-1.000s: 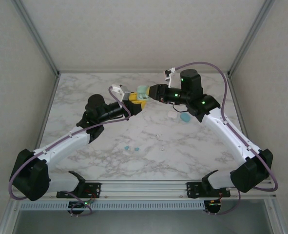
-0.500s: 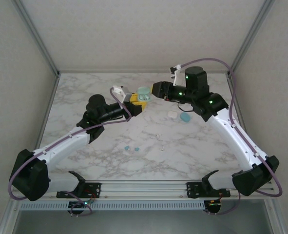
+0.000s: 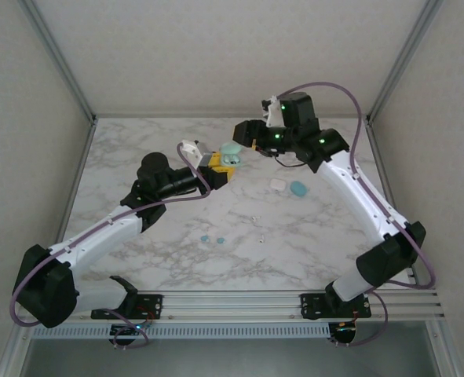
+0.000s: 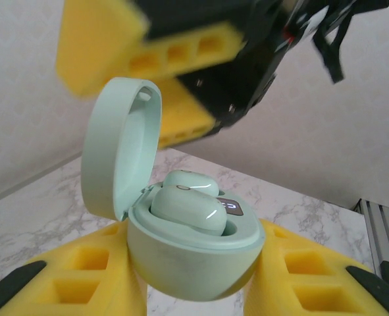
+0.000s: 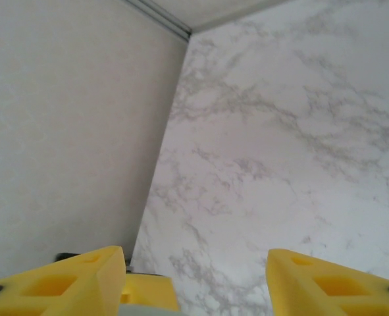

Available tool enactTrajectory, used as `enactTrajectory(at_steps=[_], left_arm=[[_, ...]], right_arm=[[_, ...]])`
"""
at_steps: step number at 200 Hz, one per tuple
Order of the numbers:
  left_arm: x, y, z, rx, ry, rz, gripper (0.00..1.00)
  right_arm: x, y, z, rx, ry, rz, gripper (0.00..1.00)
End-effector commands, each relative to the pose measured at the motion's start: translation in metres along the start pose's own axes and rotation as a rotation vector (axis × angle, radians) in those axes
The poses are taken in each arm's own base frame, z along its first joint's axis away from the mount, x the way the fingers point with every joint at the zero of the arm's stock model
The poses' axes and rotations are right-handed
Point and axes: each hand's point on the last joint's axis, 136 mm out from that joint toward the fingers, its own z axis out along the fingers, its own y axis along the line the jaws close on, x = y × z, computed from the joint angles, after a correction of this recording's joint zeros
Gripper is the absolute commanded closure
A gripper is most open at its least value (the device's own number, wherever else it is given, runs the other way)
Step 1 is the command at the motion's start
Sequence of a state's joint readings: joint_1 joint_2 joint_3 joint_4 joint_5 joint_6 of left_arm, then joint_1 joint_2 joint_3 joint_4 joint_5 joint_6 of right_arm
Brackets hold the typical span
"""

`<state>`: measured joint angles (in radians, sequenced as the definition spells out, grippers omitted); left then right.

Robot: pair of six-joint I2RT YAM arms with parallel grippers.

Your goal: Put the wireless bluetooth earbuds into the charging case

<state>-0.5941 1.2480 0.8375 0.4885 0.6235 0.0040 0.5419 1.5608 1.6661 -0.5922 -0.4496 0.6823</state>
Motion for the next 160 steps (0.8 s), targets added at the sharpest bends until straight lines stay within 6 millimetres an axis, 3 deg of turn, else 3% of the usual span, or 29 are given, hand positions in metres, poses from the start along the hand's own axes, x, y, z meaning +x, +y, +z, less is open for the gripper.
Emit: enactTrajectory(at_steps=[1, 78, 122, 160], left_arm=[[-0.023, -0.012, -0.002, 0.034, -0.057, 0.056, 0.71], [-0.027, -0.004, 0.0, 0.0, -0.094, 0.048, 0.72], [-0.036, -0.007, 0.001, 0.02, -0.115, 0.058, 0.71], [-0.047, -0.009, 0.0, 0.028, -0.151, 0.058, 0.71]], right_arm=[[0.004, 0.016, -0.003, -0.055, 0.037, 0.01, 0.39], [0.033, 0.014, -0.021, -0.097, 0.088, 0.015, 0.38], [0.036, 0.028, -0.03, -0.274, 0.118, 0.111, 0.3], [0.044, 0.038, -0.025, -0.389, 0.211, 0.163, 0.34]])
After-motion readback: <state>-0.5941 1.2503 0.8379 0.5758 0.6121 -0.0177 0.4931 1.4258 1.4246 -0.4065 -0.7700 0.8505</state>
